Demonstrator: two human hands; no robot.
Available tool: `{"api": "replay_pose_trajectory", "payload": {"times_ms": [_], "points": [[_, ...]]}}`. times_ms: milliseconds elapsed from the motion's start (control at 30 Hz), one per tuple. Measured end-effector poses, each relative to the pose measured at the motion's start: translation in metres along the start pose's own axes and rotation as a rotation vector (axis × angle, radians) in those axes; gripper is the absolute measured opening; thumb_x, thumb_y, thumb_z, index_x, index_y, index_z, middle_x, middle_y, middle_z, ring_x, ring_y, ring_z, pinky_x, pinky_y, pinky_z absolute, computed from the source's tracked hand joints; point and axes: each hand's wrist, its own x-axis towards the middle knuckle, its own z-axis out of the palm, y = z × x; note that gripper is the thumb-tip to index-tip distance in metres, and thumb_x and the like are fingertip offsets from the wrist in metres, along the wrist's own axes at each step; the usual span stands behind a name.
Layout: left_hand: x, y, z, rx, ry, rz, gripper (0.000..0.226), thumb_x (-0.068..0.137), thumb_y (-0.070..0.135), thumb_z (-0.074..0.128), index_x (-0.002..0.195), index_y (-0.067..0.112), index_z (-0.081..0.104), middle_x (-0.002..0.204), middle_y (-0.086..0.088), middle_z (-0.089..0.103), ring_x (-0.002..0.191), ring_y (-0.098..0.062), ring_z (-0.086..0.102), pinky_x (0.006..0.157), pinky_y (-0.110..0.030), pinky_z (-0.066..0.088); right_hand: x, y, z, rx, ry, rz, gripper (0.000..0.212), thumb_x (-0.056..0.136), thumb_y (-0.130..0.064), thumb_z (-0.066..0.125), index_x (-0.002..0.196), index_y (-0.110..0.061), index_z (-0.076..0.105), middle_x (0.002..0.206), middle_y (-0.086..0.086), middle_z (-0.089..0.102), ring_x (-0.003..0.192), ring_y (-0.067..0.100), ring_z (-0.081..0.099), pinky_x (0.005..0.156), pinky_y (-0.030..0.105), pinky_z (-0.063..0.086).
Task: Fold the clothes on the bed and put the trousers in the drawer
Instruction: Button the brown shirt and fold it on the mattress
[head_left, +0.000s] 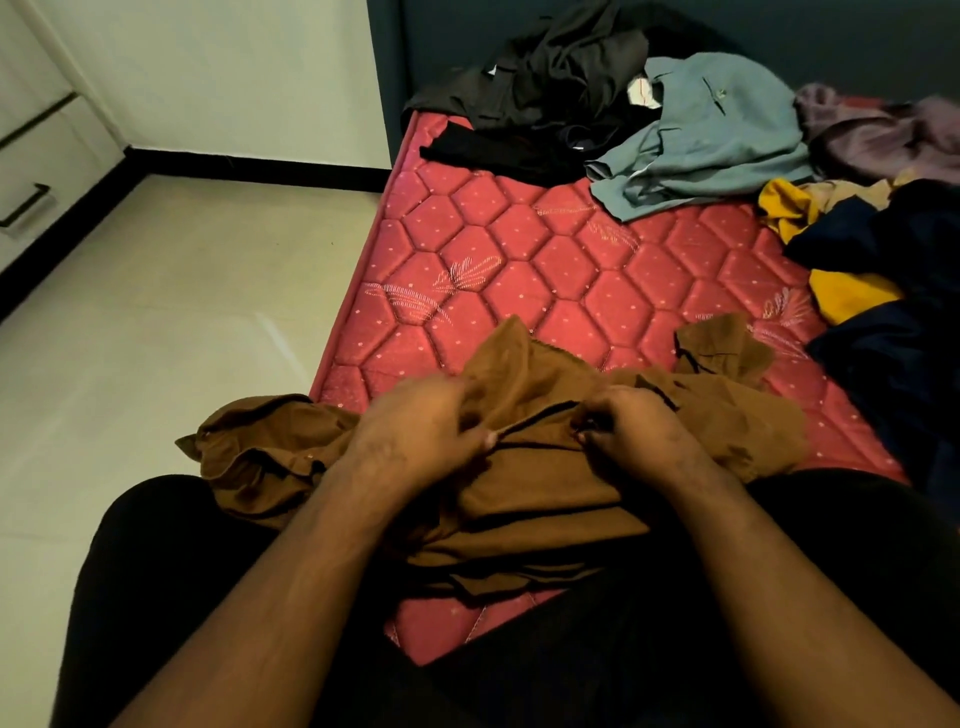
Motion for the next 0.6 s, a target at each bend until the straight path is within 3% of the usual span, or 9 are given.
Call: {"api": "replay_pose_trajectory", "payload": {"times_ms": [67, 133, 233, 300, 367, 433, 500, 600], "points": [[0.017, 0.028, 0.001, -0.237, 0.19, 0.138, 0.037, 0.087, 0.03, 0.067, 0.122, 0.02, 0.063, 0.107, -0.001, 0.061, 0.096, -0.016, 0.058, 0.088, -0.032, 0.049, 0.003, 0.0, 0.002, -0.009, -0.033, 0.006, 0.017, 0.079, -0.016, 0.07, 0.093, -0.022, 0.077, 0.099, -0.001, 0.071, 0.097, 0.017, 0.064, 0.084, 0.029, 0.049], [0.035, 0.048, 0.012, -0.281, 0.184, 0.201, 0.029, 0.085, 0.019, 0.066, 0.113, 0.014, 0.068, 0.102, -0.003, 0.065, 0.092, -0.016, 0.06, 0.086, -0.034, 0.05, 0.004, 0.002, 0.003, -0.006, -0.085, 0.01, 0.018, 0.077, -0.019, 0.072, 0.095, -0.024, 0.077, 0.1, -0.003, 0.072, 0.097, 0.016, 0.065, 0.084, 0.028, 0.049], [0.053, 0.053, 0.041, -0.014, -0.023, -0.011, 0.026, 0.09, 0.02, 0.06, 0.113, 0.009, 0.066, 0.111, -0.011, 0.068, 0.104, -0.028, 0.064, 0.089, -0.034, 0.051, 0.002, 0.004, 0.002, -0.001, -0.129, 0.006, 0.02, 0.079, -0.022, 0.074, 0.099, -0.024, 0.077, 0.103, -0.004, 0.071, 0.099, 0.014, 0.064, 0.084, 0.024, 0.047], [0.054, 0.043, 0.057, 0.022, -0.02, -0.158, 0.024, 0.093, 0.018, 0.054, 0.111, 0.006, 0.065, 0.113, -0.016, 0.067, 0.107, -0.034, 0.063, 0.09, -0.038, 0.049, 0.0, 0.001, 0.004, -0.017, -0.112, -0.022, 0.018, 0.085, -0.024, 0.069, 0.102, -0.024, 0.076, 0.103, -0.002, 0.07, 0.099, 0.015, 0.063, 0.079, 0.022, 0.043], [0.058, 0.031, 0.069, -0.165, 0.121, -0.183, 0.023, 0.092, 0.018, 0.053, 0.106, 0.009, 0.069, 0.107, -0.013, 0.07, 0.102, -0.031, 0.065, 0.087, -0.036, 0.051, 0.001, 0.0, 0.004, -0.037, -0.077, -0.034, 0.017, 0.09, -0.03, 0.062, 0.1, -0.025, 0.074, 0.1, 0.0, 0.069, 0.095, 0.018, 0.063, 0.074, 0.026, 0.043], [0.059, 0.023, 0.075, -0.516, 0.212, -0.19, 0.019, 0.09, 0.013, 0.057, 0.098, 0.011, 0.074, 0.094, -0.005, 0.074, 0.088, -0.02, 0.068, 0.079, -0.029, 0.051, 0.002, 0.0, 0.003, -0.052, -0.069, -0.041, 0.018, 0.092, -0.034, 0.058, 0.097, -0.025, 0.072, 0.095, -0.001, 0.069, 0.091, 0.019, 0.063, 0.071, 0.029, 0.045], [0.058, 0.019, 0.075, -0.874, 0.19, -0.194, 0.016, 0.089, 0.005, 0.061, 0.091, 0.009, 0.076, 0.082, -0.002, 0.074, 0.072, -0.011, 0.065, 0.071, -0.026, 0.05, 0.003, -0.002, 0.001, -0.021, -0.04, -0.076, 0.017, 0.092, -0.032, 0.058, 0.097, -0.023, 0.071, 0.092, -0.001, 0.069, 0.088, 0.019, 0.064, 0.07, 0.031, 0.045], [0.053, 0.021, 0.074, -1.094, 0.104, -0.211, 0.012, 0.089, 0.001, 0.062, 0.088, 0.002, 0.074, 0.076, -0.005, 0.071, 0.066, -0.01, 0.061, 0.065, -0.024, 0.049, 0.004, -0.003, -0.001, 0.127, 0.053, -0.124, 0.014, 0.091, -0.023, 0.062, 0.091, -0.014, 0.072, 0.083, 0.003, 0.071, 0.079, 0.02, 0.064, 0.071, 0.036, 0.049]]}}
